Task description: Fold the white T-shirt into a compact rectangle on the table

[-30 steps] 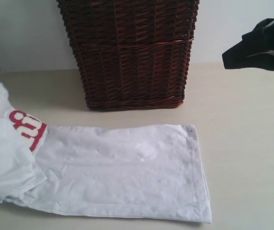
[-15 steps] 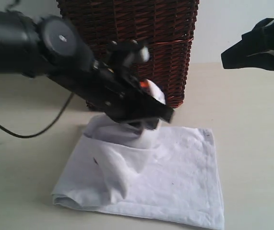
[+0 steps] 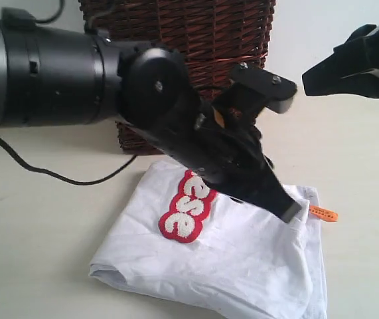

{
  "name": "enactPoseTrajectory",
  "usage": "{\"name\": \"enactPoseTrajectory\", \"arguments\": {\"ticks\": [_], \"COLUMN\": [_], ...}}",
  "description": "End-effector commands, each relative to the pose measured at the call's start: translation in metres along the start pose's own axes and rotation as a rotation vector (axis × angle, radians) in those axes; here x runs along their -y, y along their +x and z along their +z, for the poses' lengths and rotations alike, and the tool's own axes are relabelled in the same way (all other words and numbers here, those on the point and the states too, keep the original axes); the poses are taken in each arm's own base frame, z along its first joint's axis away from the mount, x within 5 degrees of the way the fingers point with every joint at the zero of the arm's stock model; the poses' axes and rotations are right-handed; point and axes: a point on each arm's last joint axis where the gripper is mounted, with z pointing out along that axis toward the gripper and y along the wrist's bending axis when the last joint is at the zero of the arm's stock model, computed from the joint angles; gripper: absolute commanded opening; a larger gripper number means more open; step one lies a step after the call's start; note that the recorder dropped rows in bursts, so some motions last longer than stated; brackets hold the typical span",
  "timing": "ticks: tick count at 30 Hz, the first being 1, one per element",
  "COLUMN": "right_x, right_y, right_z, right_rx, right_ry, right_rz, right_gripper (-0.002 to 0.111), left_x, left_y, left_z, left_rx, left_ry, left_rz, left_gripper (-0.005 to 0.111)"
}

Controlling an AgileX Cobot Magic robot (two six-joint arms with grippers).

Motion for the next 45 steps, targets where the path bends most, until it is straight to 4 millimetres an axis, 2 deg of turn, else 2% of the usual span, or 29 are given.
{"name": "enactPoseTrajectory", "arguments": {"ticks": [1,2,3,4,7,10,15,17,19,21,23,27,31,33,37,40,43,45], "right_x": [-0.001,-0.001,-0.001,-0.002,-0.001,-0.001,-0.001,-0.001,-0.001,-0.001,-0.001,-0.001,-0.001,-0.001,-0.001,-0.001,-0.001,-0.001], "right_y": [-0.001,-0.001,-0.001,-0.001,-0.001,-0.001,-0.001,-0.001,-0.001,-0.001,-0.001,-0.001,-0.001,-0.001,-0.001,-0.001,-0.001,-0.001], "right_z": [-0.003,-0.003,-0.003,-0.003,-0.003,-0.003,-0.003,-0.003,-0.003,-0.003,-0.003,-0.003,-0.003,-0.003,-0.003,-0.003,-0.003,-0.003], "right_rx": [0.012,0.012,0.012,0.009,0.006,0.008,0.007,0.009,0.009,0.012,0.012,0.012,0.012,0.012,0.012,0.012,0.012,0.012], "right_ry": [-0.002,-0.002,-0.002,-0.004,-0.002,-0.001,-0.002,-0.001,-0.002,-0.001,-0.001,-0.001,-0.001,-0.001,-0.001,-0.001,-0.001,-0.001], "right_rz": [-0.011,-0.011,-0.011,-0.010,-0.013,-0.013,-0.013,-0.013,-0.011,-0.011,-0.011,-0.011,-0.011,-0.011,-0.011,-0.011,-0.011,-0.011], "right_gripper": [0.027,0.027,0.027,0.027,0.027,0.027,0.027,0.027,0.027,0.027,0.027,0.027,0.027,0.027,0.027,0.027,0.027,0.027], "left_x": [-0.004,0.003,0.008,0.018,0.038,0.038,0.025,0.024,0.024,0.021,0.017,-0.002,-0.029,-0.043,-0.069,-0.103,-0.124,-0.128], "left_y": [0.026,0.040,0.046,0.056,0.076,0.076,0.032,0.023,0.016,0.013,0.013,0.013,0.012,0.009,-0.003,0.000,0.019,0.034], "left_z": [0.017,0.040,0.052,0.072,0.095,0.093,0.064,0.058,0.060,0.070,0.084,0.110,0.110,0.100,0.068,0.055,0.066,0.081], "left_rx": [-0.247,-0.340,-0.371,-0.405,-0.501,-0.509,-0.186,-0.117,-0.086,-0.060,-0.046,-0.103,-0.254,-0.313,-0.290,-0.286,-0.345,-0.405], "left_ry": [0.066,0.093,0.104,0.121,0.155,0.154,0.082,0.074,0.067,0.053,0.034,0.002,-0.024,-0.025,-0.071,-0.193,-0.220,-0.214], "left_rz": [-0.042,-0.026,-0.023,-0.006,0.039,0.046,-0.022,-0.036,-0.028,-0.031,-0.032,-0.062,-0.064,-0.081,-0.106,-0.197,-0.261,-0.273], "left_gripper": [0.000,0.000,0.000,0.000,0.000,0.000,0.000,0.003,0.012,0.025,0.026,0.000,0.000,0.000,0.000,0.000,0.000,0.000]}}
